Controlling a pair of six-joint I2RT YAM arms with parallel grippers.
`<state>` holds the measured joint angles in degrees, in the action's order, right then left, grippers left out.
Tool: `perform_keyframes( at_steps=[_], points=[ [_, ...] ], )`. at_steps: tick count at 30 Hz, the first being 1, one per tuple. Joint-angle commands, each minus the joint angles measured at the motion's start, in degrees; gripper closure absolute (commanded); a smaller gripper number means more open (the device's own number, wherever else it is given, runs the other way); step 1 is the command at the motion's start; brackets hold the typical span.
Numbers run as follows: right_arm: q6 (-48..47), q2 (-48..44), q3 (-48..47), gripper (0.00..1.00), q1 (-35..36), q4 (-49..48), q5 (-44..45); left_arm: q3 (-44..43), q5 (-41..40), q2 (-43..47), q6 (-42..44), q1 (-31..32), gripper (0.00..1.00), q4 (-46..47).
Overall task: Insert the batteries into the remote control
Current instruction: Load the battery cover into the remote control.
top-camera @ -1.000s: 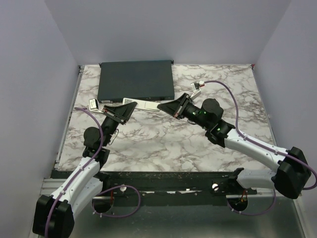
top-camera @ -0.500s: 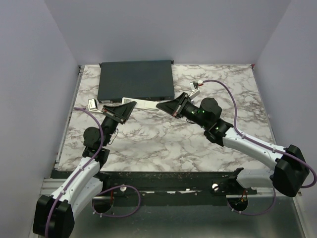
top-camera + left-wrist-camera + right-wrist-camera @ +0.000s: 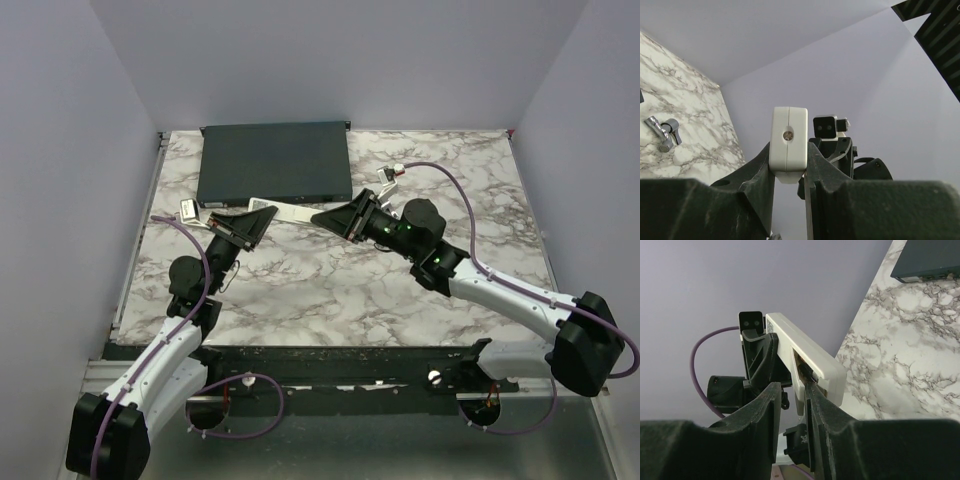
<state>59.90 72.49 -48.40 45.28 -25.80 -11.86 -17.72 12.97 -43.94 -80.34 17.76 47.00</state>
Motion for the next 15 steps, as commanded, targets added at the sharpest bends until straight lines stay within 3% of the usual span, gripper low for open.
perform_keyframes(
  at_steps=[1, 9, 15],
  points=[
    [-2.8, 1.4, 1.0, 0.67, 0.2, 9.3, 0.9, -2.7, 2.0, 1.5, -5.0, 0.9, 1.00, 9.5],
    [-3.0, -0.2, 1.6, 0.91, 0.2, 10.1, 2.7, -2.1, 1.1, 1.8, -5.8, 0.9, 1.00, 8.5],
    [-2.4, -3.0, 3.5, 0.99, 0.2, 8.5, 4.2, -1.6, 0.6, 1.4, -6.7, 0.9, 1.00, 7.9]
  ],
)
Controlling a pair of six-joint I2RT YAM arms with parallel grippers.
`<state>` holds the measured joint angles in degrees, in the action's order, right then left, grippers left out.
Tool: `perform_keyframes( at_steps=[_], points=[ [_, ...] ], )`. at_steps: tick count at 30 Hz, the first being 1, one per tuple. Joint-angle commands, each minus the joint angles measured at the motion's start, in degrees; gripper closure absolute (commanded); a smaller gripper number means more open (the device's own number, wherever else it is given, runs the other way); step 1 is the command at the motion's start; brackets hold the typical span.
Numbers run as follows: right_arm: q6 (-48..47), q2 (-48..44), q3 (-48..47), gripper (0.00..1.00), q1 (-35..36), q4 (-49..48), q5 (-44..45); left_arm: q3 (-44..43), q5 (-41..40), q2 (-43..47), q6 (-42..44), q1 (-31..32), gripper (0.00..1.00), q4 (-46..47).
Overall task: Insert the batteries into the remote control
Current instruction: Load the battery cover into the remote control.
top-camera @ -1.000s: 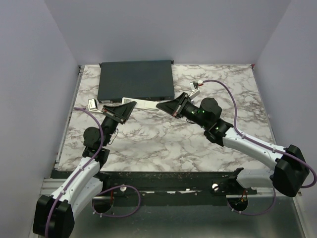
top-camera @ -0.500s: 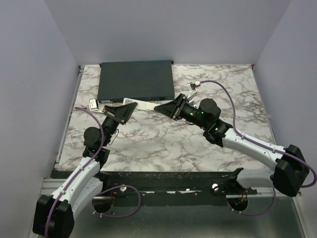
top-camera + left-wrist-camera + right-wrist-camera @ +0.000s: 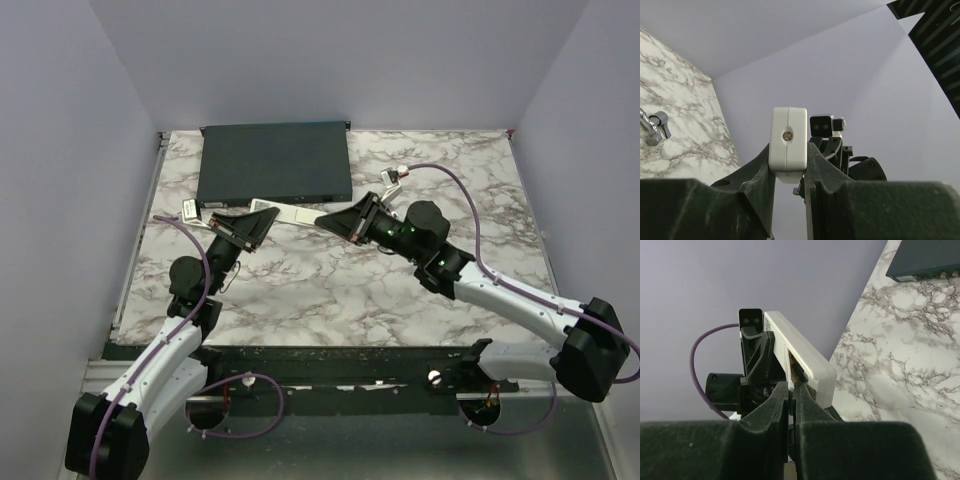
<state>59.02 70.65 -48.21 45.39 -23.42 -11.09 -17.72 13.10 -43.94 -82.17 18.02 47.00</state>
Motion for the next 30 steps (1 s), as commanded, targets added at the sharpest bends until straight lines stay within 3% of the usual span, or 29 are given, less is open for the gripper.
perform_keyframes(
  at_steps=[1, 15, 30],
  points=[
    [-1.4, -2.1, 3.8, 0.99, 0.1, 5.4, 3.7, -1.5, 0.4, 1.3, -5.2, 0.6, 1.00, 7.9],
    [-0.8, -17.3, 11.9, 0.99, 0.1, 0.2, 3.7, 2.4, 1.2, -0.6, -10.6, 0.6, 1.00, 9.9],
    [1.0, -14.4, 12.2, 0.99, 0.1, -11.6, -2.2, 3.8, 3.1, -2.6, -13.4, 0.7, 1.00, 7.9]
  ],
)
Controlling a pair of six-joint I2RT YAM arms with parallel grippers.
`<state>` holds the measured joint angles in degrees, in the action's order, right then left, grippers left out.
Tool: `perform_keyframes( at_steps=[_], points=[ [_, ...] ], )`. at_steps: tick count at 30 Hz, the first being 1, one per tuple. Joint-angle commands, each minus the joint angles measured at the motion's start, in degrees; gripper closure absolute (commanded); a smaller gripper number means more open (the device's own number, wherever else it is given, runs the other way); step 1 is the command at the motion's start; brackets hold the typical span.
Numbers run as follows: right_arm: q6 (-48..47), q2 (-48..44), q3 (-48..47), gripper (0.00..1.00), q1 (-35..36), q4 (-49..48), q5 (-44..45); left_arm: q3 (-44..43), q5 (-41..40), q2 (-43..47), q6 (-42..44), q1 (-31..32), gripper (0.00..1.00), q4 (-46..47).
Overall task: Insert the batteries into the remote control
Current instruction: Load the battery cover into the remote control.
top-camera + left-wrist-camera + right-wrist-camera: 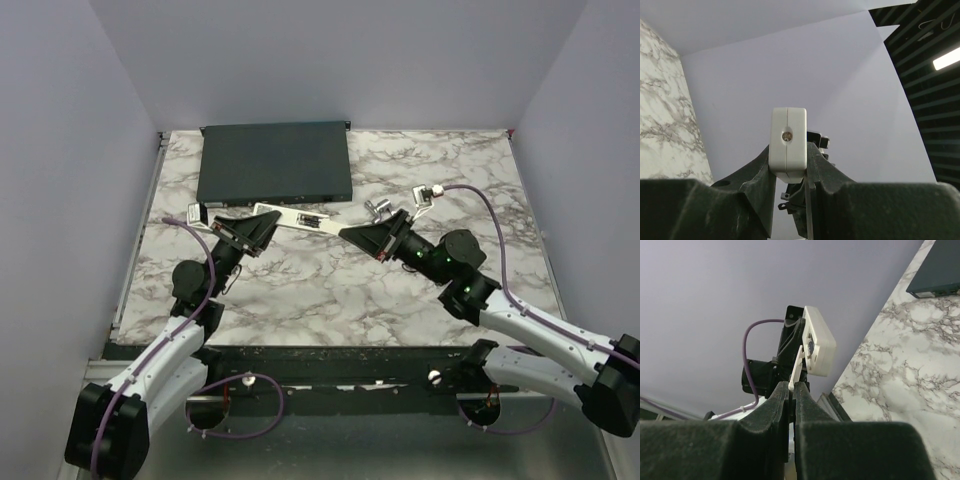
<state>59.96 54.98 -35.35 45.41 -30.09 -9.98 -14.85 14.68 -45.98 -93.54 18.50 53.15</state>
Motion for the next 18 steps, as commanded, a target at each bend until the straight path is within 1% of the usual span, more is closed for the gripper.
perform_keyframes(
  at_steps=[1, 6, 10, 18],
  points=[
    [0.2, 1.6, -0.9, 0.99, 0.0, -4.8, -3.3, 1.0, 1.5, -0.7, -2.2, 0.2, 1.00, 1.3],
    [2.2, 3.4, -0.1, 0.99, 0.0, -4.7, -1.6, 1.2, 1.2, -0.4, -2.5, 0.3, 1.00, -0.5],
    [3.7, 5.0, 1.1, 0.99, 0.0, -7.0, -0.7, 1.2, 1.3, -0.3, -2.7, 0.2, 1.00, -0.5],
    [4.3, 7.2, 0.7, 0.99, 0.1, -8.0, 1.2, 1.3, 1.3, -0.2, -3.0, 0.3, 1.00, -0.3]
  ],
)
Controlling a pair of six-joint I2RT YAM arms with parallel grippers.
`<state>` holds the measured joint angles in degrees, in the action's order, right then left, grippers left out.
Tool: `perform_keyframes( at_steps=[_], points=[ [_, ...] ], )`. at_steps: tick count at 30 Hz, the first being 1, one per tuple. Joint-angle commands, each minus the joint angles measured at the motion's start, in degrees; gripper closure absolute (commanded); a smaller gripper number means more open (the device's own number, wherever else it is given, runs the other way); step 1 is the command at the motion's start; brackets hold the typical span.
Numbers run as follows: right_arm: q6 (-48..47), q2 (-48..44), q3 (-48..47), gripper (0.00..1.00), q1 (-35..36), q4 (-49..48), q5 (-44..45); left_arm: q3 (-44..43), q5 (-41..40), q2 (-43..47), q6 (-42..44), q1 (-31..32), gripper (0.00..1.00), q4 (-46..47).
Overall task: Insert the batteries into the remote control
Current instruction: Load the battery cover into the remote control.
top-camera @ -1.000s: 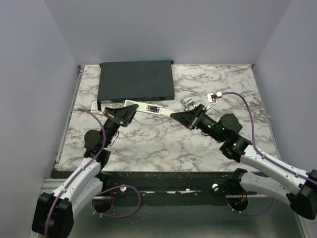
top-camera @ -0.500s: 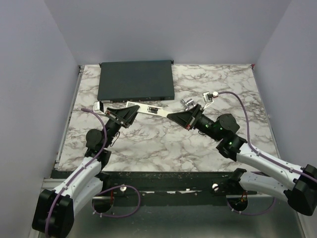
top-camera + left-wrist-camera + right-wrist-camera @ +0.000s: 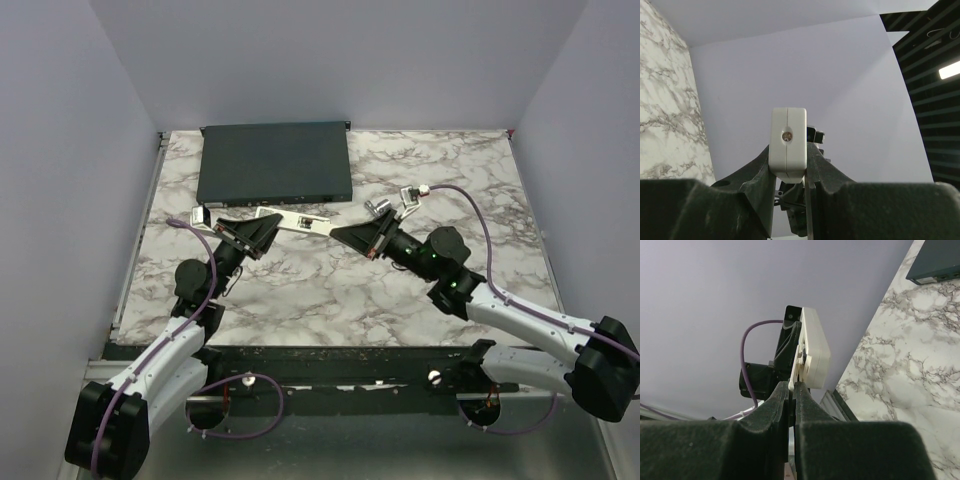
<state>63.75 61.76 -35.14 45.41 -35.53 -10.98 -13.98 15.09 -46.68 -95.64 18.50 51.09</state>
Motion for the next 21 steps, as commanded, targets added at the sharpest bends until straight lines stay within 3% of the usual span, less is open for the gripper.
perform_keyframes(
  at_steps=[1, 21],
  points=[
    [0.5, 0.4, 0.4, 0.99, 0.1, -2.5, 2.7, 0.4, 0.9, 0.6, -0.9, 0.3, 1.00, 1.7],
    [2.1, 3.8, -2.1, 0.99, 0.1, -0.4, 0.3, -0.8, 1.3, -0.4, -0.3, 0.2, 1.00, 1.5]
  ],
)
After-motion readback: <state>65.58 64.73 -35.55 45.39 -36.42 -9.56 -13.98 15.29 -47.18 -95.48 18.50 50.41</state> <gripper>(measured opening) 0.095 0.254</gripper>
